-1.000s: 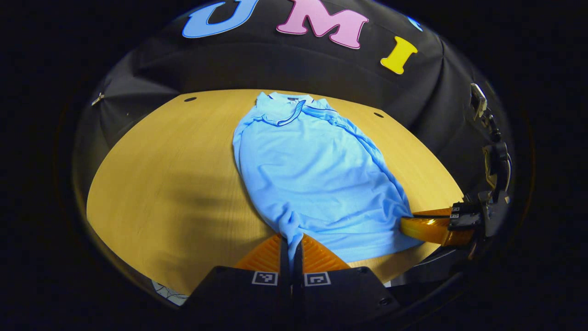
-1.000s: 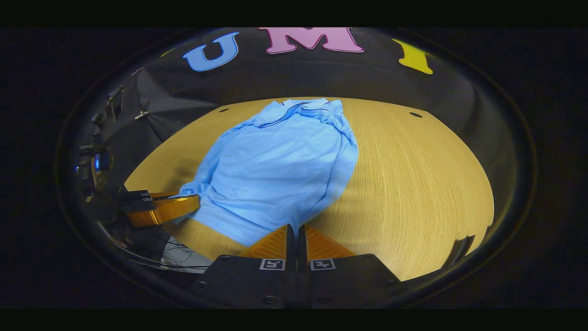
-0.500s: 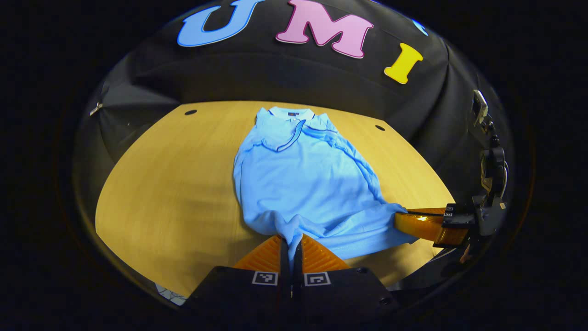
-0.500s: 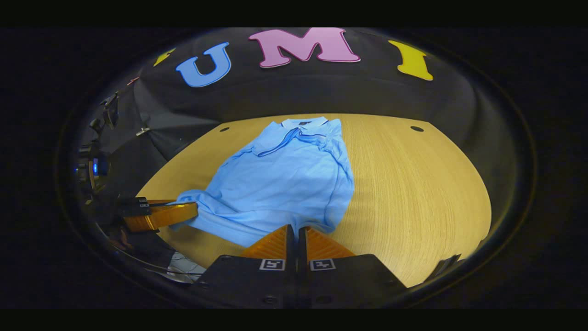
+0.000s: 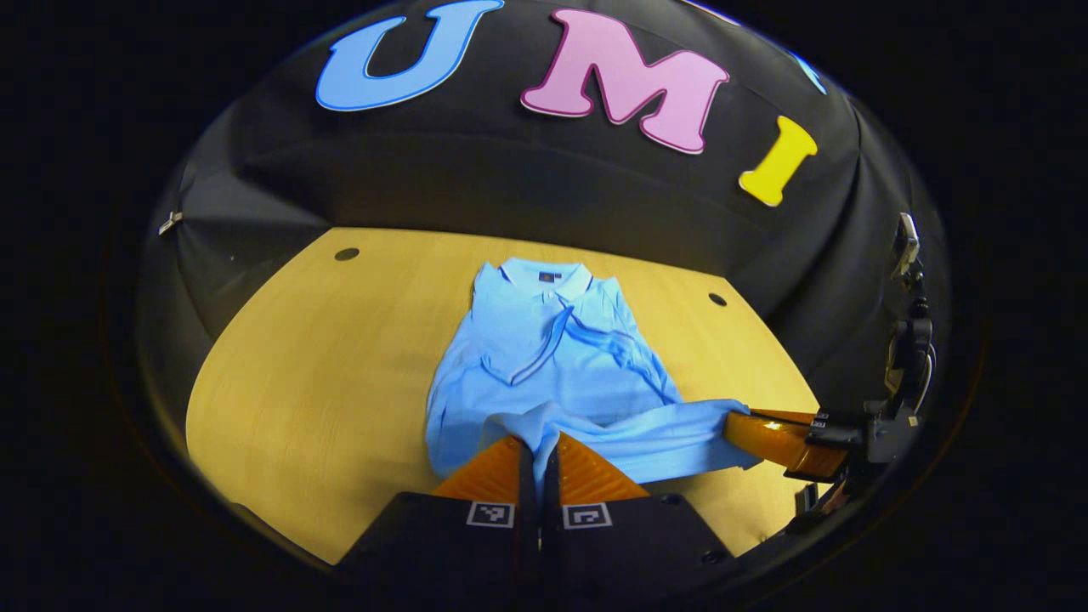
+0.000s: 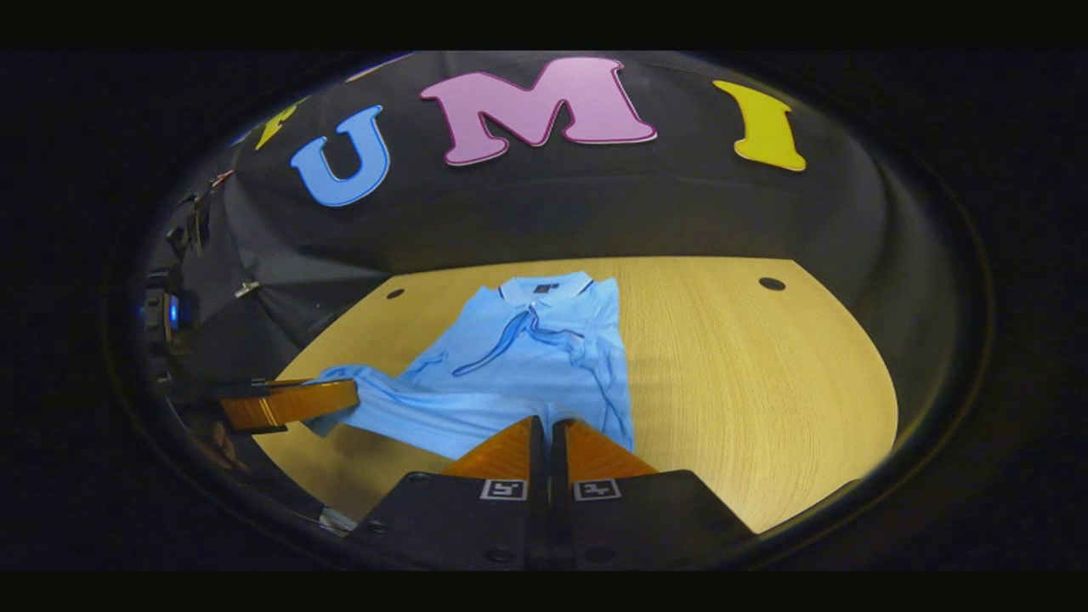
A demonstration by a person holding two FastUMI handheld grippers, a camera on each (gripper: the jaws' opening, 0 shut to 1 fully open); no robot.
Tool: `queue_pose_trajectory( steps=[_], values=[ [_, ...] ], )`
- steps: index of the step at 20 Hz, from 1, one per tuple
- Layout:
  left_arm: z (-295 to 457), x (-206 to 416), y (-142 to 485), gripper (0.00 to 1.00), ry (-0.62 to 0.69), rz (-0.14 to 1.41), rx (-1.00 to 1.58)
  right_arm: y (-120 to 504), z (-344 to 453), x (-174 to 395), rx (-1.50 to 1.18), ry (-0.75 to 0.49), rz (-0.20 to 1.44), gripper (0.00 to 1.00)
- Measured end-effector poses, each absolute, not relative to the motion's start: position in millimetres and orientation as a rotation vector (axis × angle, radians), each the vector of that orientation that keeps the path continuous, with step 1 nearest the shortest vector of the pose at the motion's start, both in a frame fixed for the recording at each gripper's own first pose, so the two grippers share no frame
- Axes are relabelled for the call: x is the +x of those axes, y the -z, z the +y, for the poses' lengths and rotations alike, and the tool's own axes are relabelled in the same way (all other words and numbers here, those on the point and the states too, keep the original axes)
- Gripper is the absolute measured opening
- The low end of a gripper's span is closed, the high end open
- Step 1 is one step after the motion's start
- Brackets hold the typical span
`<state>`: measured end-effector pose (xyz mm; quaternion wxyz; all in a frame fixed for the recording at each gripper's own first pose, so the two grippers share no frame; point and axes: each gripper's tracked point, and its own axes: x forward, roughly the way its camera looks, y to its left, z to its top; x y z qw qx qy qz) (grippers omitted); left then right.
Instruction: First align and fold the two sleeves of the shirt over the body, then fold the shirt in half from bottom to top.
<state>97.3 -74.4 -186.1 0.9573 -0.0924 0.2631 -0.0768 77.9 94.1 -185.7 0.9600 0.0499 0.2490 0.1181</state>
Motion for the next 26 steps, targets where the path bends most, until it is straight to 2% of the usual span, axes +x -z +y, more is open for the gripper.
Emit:
queue_pose_trajectory(
  steps=[1,2,9,10,11,12,14,15,16,21,23,24,25,26],
  values=[
    [-72,111,181,0.06,0.149,0.528,-0.191,176,96,96,0.115,-0.242,0.483,0.0],
    [-71,126,173,0.07,0.149,0.517,-0.194,166,96,115,0.127,-0.241,0.461,0.05],
    [-57,251,132,0.06,0.126,0.447,-0.199,118,108,243,0.115,-0.281,0.334,0.05],
    [-60,268,130,0.06,0.131,0.44,-0.202,113,108,261,0.113,-0.279,0.315,0.0],
    [-60,287,131,0.06,0.132,0.436,-0.189,111,109,280,0.104,-0.275,0.297,0.0],
    [-57,307,133,0.06,0.126,0.429,-0.16,112,109,298,0.098,-0.271,0.291,0.05],
    [-54,341,138,0.06,0.121,0.441,-0.139,120,110,333,0.105,-0.262,0.31,0.05],
    [-53,356,142,0.06,0.116,0.45,-0.153,126,111,347,0.111,-0.252,0.323,0.1],
    [-52,373,146,0.06,0.114,0.452,-0.169,130,111,362,0.113,-0.242,0.326,0.05],
    [-38,442,192,0.07,0.094,0.496,-0.113,169,111,422,0.073,-0.203,0.349,0.05],
    [-37,458,199,0.11,0.094,0.476,-0.037,182,110,435,0.061,-0.169,0.362,0.05],
    [-36,460,203,0.24,0.111,0.479,-0.017,186,106,437,0.059,-0.158,0.369,0.06],
    [-36,456,204,0.26,0.119,0.486,-0.017,192,106,437,0.057,-0.157,0.382,0.05],
    [-39,454,204,0.51,0.117,0.497,-0.035,193,103,431,0.042,-0.158,0.393,0.12]
  ],
)
